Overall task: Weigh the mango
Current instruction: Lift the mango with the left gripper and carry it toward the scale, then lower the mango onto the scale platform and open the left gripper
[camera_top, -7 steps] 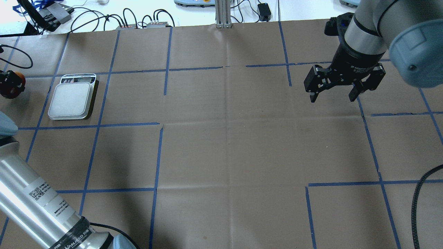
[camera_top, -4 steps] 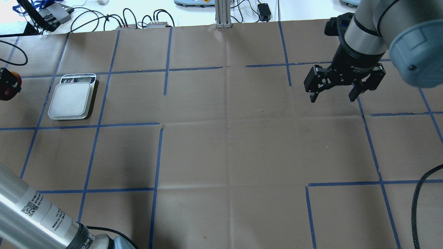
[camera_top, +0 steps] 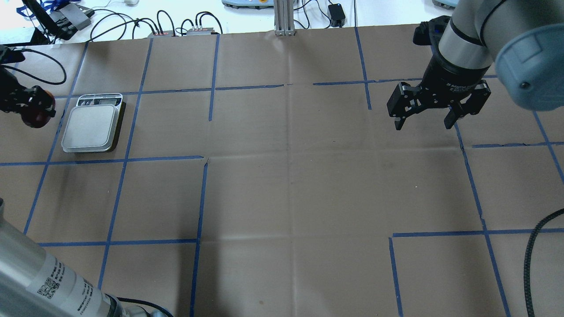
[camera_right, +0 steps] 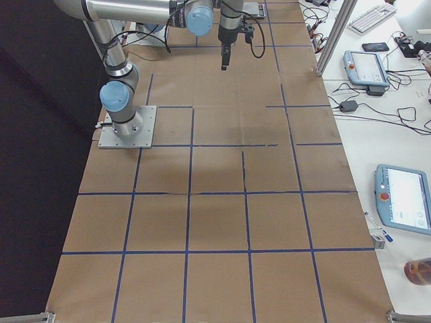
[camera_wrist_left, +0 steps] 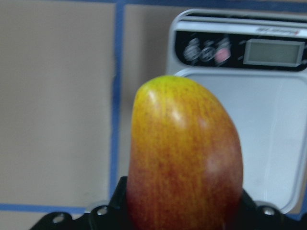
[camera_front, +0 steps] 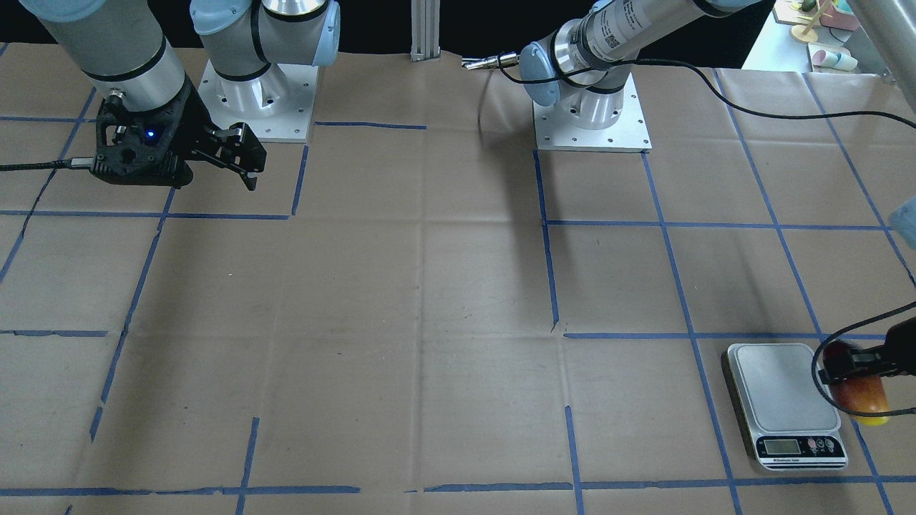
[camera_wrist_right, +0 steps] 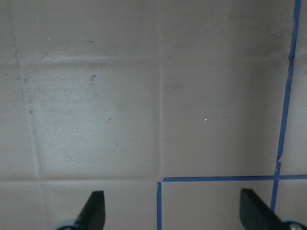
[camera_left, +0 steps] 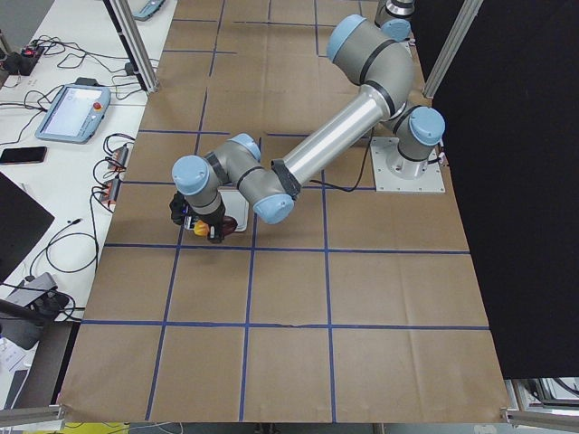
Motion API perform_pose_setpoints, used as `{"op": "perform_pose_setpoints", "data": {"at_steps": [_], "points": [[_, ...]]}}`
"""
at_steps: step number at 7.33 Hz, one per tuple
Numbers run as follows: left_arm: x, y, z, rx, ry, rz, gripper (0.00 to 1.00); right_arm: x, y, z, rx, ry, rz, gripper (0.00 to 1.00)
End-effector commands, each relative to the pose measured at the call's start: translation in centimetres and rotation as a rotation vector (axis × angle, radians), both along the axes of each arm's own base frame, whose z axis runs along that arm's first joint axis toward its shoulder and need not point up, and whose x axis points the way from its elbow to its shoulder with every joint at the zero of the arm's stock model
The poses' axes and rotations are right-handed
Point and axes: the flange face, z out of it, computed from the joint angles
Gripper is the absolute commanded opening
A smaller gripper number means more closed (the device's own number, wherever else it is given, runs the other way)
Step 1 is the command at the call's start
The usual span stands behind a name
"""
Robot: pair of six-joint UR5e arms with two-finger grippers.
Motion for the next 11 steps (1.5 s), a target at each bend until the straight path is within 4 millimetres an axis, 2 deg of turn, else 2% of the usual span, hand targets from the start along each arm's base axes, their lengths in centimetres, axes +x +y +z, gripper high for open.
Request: {"op": "perform_pose_setpoints", "data": {"at_steps": [1,4,6,7,8,9,11], "points": [[-1.6,-0.7,-1.8,0.008,0.007,0.019,0.47,0.0,0.0,0.0,0.000,0.000,0.000,1.00],[-1.8,0.1,-2.2,0.062,0.020,0.020,0.51,0.0,0.0,0.0,0.000,0.000,0.000,1.00],[-1.7,0.0,-2.6,0.071,0.020,0.023,1.00,0.0,0.0,0.0,0.000,0.000,0.000,1.00],[-1.6,-0.3,-2.0,0.059,0.013,0.023,1.00,0.0,0.0,0.0,0.000,0.000,0.000,1.00],[-1.5,-0.4,0.4,0.025,-0.005,0.023,1.00,0.0,0.0,0.0,0.000,0.000,0.000,1.00],[-1.8,0.0,3.5,-0.010,-0.024,0.024,1.00,0.0,0.0,0.0,0.000,0.000,0.000,1.00],[-3.8,3.0,10.4,-0.008,-0.024,0.083,1.00,0.0,0.0,0.0,0.000,0.000,0.000,1.00]]}}
